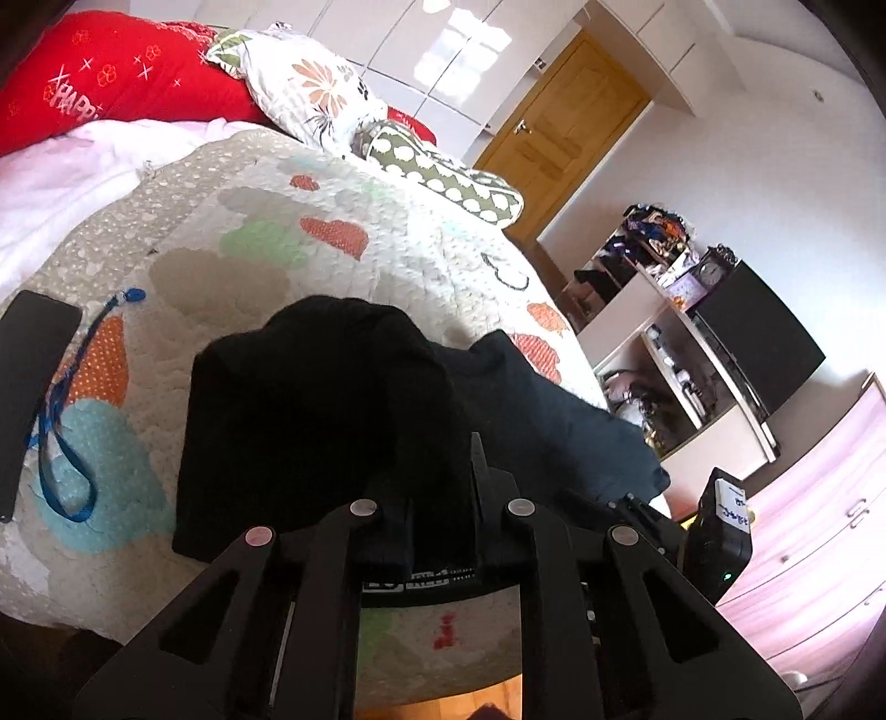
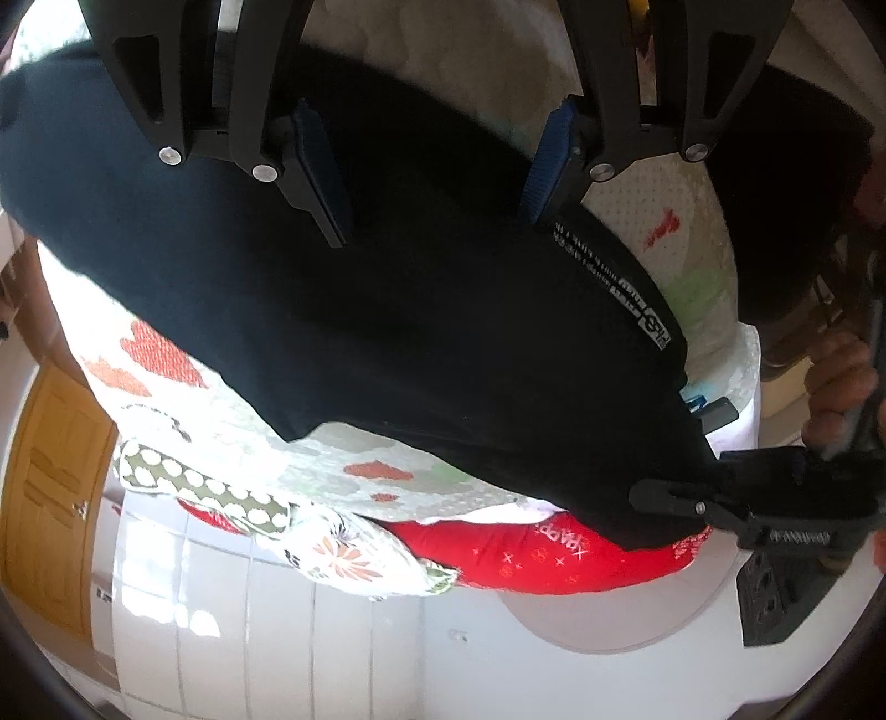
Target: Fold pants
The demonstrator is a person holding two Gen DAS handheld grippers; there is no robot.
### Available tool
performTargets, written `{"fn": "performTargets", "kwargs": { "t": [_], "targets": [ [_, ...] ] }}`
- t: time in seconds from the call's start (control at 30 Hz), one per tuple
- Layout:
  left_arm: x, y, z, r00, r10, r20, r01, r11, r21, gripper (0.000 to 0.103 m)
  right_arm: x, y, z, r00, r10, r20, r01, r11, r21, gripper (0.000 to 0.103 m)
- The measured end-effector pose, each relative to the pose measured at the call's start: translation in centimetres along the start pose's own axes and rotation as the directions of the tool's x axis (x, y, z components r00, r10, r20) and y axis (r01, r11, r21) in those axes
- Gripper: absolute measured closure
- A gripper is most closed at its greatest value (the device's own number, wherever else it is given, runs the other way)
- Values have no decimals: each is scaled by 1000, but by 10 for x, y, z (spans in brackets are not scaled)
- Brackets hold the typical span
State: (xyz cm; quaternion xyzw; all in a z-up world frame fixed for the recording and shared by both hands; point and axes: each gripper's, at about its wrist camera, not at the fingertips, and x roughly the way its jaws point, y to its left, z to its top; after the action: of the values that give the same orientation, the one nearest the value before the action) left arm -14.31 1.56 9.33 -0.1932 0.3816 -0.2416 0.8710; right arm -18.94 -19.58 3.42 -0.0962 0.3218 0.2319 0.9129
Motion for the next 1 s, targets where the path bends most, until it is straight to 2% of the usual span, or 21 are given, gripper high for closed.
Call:
{"fn": "performTargets", "kwargs": {
  "t": [0.07,0.13,0.2,0.27,0.37,0.4,0.43,0.5,0.57,0.6,0.67,0.73,0.83,0.9,1.0],
  "targets": [
    [-2,2,1,1000,7,5,-7,1000,-2,90,-2,-3,6,1000,6,17,-6,999,38,86],
    [-4,6,1,1000,21,4,-21,1000,-9,90,-12,-7,11,998,35,57,-40,995,94,93],
    [-7,12,-3,999,37,-3,-37,999,-15,90,-19,-5,15,997,51,64,-57,994,95,93],
    [-4,20,-14,995,97,-12,-98,995,-5,90,-23,3,14,995,85,56,-89,994,65,94],
    [15,41,-31,983,163,-89,-169,984,-60,88,-5,14,6,998,66,-19,-66,998,22,94],
    [22,53,-37,974,190,-126,-203,974,-99,81,2,15,3,997,62,-49,-61,998,25,93],
    [22,59,-40,974,182,-136,-199,972,-123,80,2,16,3,997,63,-47,-62,998,28,90],
    [10,61,-41,981,164,-106,-177,975,-135,79,-4,16,4,996,67,-53,-67,998,15,82],
    [-5,58,-36,974,217,-66,-223,969,-103,57,-12,13,6,996,57,-71,-58,998,-4,71],
    [-15,55,-32,965,260,-27,-261,961,-85,48,-14,10,5,996,63,-70,-63,998,6,71],
    [-31,55,-22,940,338,49,-334,940,-71,48,-22,-6,7,993,107,-52,-102,992,77,71],
    [-36,59,-14,928,363,77,-358,930,-79,48,-26,-20,12,993,121,-12,-119,984,134,69],
    [-29,63,-8,929,366,59,-361,929,-78,48,-20,-30,24,994,107,10,-107,977,182,66],
    [-22,65,-7,922,384,47,-381,922,-66,48,-15,-29,36,994,106,5,-105,977,184,65],
    [-6,78,-1,924,382,3,-380,919,-106,48,-20,-22,49,989,142,40,-146,977,156,66]
  ]
}}
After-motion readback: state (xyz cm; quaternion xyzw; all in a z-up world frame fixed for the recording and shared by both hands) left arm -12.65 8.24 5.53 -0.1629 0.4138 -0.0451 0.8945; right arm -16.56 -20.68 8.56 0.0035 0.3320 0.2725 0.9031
